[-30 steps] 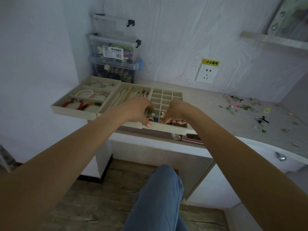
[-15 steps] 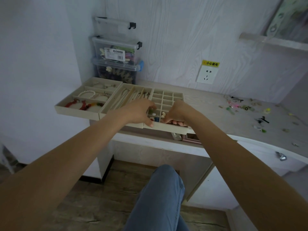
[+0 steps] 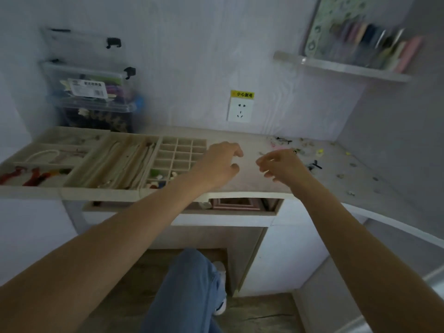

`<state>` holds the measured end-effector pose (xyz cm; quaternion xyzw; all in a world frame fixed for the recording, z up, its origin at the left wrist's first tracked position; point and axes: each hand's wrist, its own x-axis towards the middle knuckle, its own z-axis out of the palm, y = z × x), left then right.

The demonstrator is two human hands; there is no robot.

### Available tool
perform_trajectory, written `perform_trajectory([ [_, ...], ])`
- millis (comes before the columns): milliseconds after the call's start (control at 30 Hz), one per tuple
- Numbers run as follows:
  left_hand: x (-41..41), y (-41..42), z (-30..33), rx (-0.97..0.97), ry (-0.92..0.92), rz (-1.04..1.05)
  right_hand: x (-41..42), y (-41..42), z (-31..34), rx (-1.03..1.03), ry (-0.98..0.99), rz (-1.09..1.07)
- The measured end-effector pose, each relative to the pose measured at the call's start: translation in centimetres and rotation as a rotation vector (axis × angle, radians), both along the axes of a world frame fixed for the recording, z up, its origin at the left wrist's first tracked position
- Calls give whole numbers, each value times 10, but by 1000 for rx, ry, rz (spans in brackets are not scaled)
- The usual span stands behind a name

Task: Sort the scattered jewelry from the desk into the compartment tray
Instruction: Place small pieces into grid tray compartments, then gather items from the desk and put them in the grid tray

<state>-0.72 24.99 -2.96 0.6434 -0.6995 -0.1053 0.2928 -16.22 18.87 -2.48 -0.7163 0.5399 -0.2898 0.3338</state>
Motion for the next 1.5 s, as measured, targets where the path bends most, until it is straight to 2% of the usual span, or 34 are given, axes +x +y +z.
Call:
perform_trajectory([
  [167,-63,-64,-14,136,-15,-145,-63,-42,-17,-94,167,-238],
  [333,-123,-107,-39,314,-133,-260,-103,-76,-48,-70,619,-118],
  [433,-147,-127,-47,294,-208,-235,-107,-89,-56,-164,714,-168],
  [567,-158,-143,-52,222,-209,-188,-108,-100,-54,-162,524,-266],
  [667,-156,-144,-53,196,-59,-160,-111,-100,-52,-113,249,-288],
  [767,-146,-132,-39,170,130,-132,-108,-91,-41,-30,-83,-195],
  [967,-84,-86,8,57,244,-105,-82,-52,-3,149,-513,72],
  [1067,-47,-56,24,68,277,-95,-58,-39,7,239,-609,200],
  [1300,23,1,31,181,614,21,12,-11,22,368,-644,400],
  [1500,91,36,41,151,508,120,84,9,25,234,-434,498],
])
